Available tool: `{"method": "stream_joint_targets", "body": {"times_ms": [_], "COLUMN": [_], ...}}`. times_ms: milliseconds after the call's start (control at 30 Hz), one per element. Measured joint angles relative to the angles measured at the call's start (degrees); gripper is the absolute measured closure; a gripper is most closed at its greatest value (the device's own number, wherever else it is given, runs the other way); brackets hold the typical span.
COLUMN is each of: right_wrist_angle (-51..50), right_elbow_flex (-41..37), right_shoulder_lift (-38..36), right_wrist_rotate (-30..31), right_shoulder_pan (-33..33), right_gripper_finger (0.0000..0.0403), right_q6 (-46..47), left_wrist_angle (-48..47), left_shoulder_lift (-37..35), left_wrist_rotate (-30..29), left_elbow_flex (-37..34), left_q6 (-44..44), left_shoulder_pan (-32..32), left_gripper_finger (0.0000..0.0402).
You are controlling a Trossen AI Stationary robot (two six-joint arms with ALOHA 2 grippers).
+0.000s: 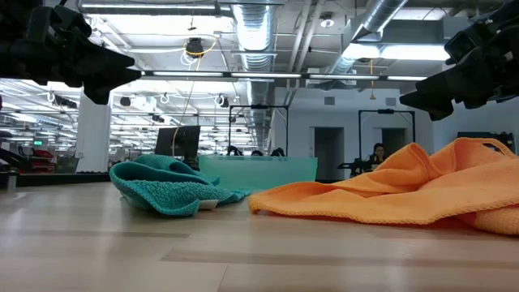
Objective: Roll microfiber towels into tight, uniform cylinder then place into a basket
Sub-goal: Fold the blue microfiber cloth
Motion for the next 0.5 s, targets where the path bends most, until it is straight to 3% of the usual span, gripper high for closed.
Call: {"method": "stream_joint_targets", "body": {"times_ms": [200,500], "right_wrist_angle": [-0.01,0.01], "right_elbow_flex": [0.0,0.0], "right_shoulder_lift": [0.0,0.0], "right_wrist_rotate": [0.0,0.0], "right_shoulder_pan": [0.02,0.02], "right_gripper_finger": [0.0148,0.0148], "right_q6": [-0.02,0.0], "left_wrist_angle": [1.21,13.08], "left_shoulder_lift": [0.0,0.0], "left_wrist_rotate": [-0.35,-0.49], "left_elbow_flex": [0.0,0.17], "left_q6": [-2.13,3.27], "left_shoulder_pan": [0.0,0.0], "left_gripper_finger": [0.0171,0.0175]}}
